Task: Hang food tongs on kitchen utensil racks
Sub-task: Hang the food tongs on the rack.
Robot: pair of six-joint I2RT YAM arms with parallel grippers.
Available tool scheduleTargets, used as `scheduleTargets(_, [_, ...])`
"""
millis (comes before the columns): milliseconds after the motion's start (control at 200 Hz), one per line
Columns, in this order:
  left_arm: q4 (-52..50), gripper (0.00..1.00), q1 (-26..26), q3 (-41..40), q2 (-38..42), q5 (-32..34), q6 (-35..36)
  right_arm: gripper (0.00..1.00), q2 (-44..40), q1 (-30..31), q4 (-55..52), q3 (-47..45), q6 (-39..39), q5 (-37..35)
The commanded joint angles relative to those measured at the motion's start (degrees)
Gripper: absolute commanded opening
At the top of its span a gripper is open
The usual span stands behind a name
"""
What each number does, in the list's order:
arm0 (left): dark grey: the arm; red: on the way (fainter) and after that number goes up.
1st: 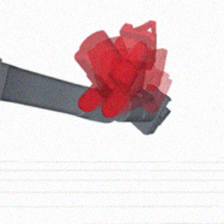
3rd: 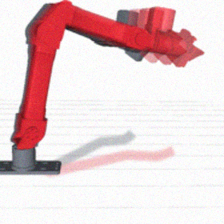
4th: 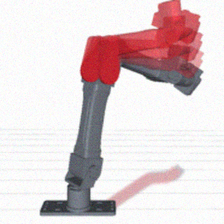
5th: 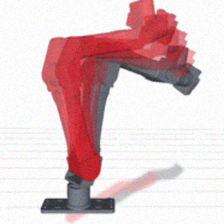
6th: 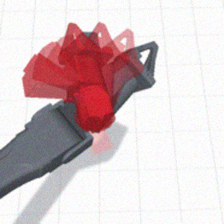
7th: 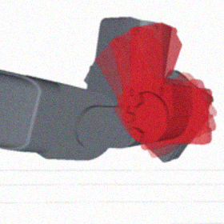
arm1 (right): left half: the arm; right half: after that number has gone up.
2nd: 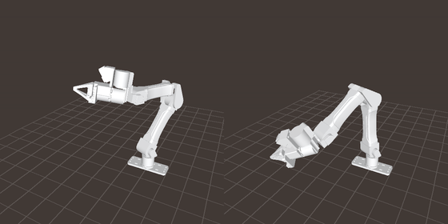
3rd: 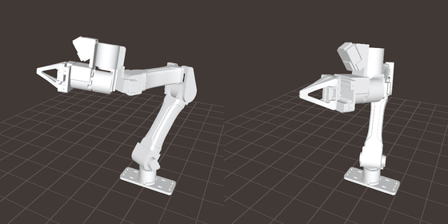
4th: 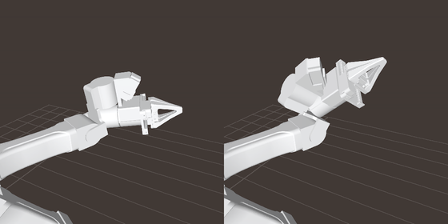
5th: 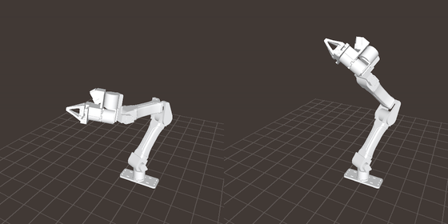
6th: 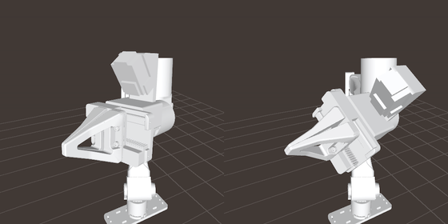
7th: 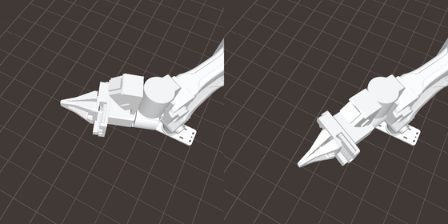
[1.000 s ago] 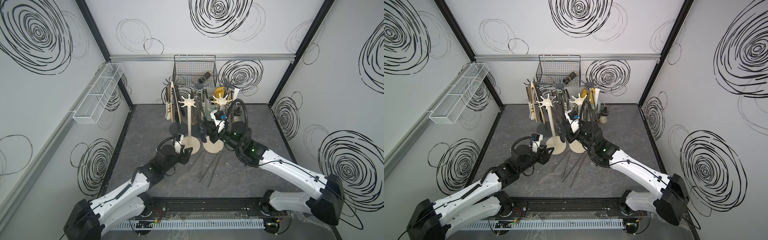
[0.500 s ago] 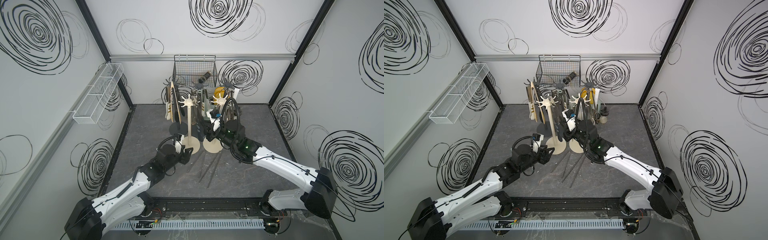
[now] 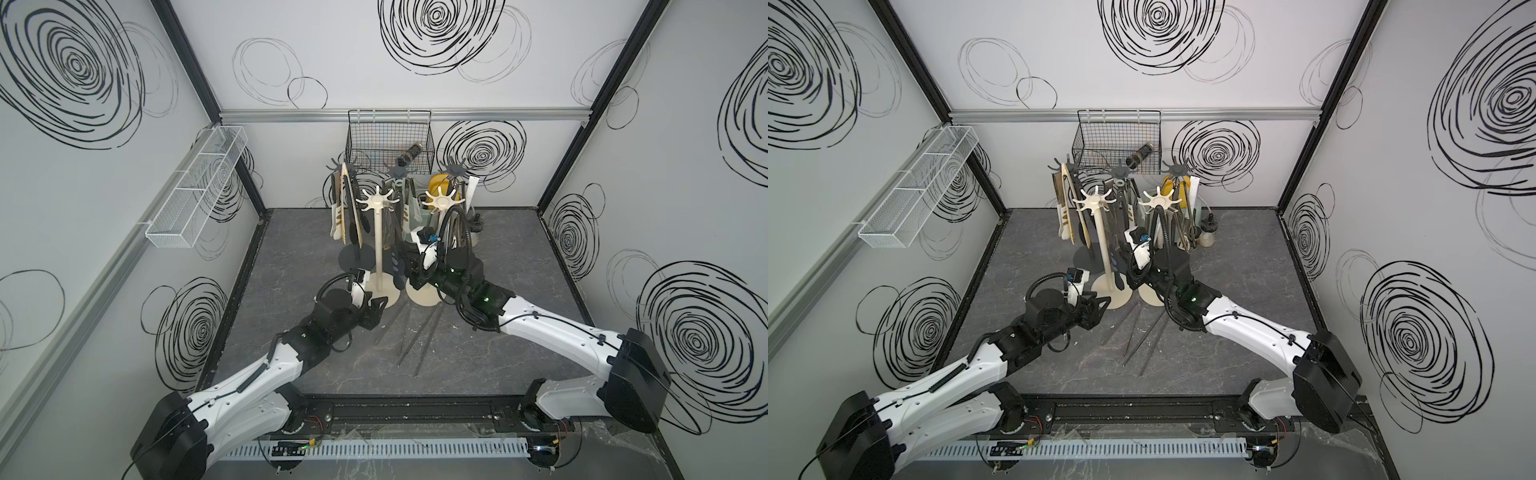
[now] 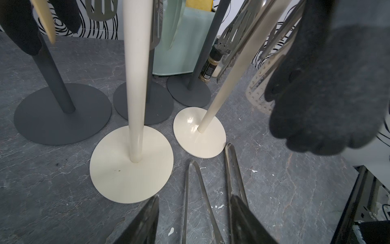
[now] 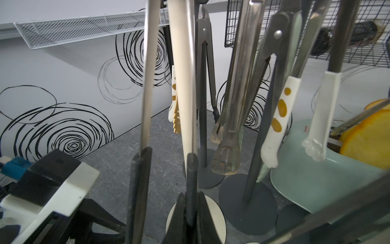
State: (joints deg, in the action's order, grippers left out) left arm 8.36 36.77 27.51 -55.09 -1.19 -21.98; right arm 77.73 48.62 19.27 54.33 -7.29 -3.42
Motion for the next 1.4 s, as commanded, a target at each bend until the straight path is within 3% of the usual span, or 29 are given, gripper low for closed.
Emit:
scheduleTargets(0, [3.51,0.58,-0.50,-0.44,-0.41,-0.69,-0.61,0.00,1.81,-0.11,1.81,-1.18,-1.56,-1.12])
scheduleTargets(260, [3.78,0.58,-0.48,-0.83,-0.11,-0.74,-0.70,0.01,4.87,-0.11,0.92,-0.89,-2.50,-0.27])
scheduleTargets(966, [3.05,0.57,0.20,-1.37,0.91,-0.48,-1.45,0.32,4.34,0.09,-1.29,-2.52,-5.19,-1.73])
scheduleTargets(1396, [-2.64,0.56,7.45,1.83,1.06,4.18,0.22,0.46,-4.18,1.46,-3.99,-8.76,-2.51,1.59])
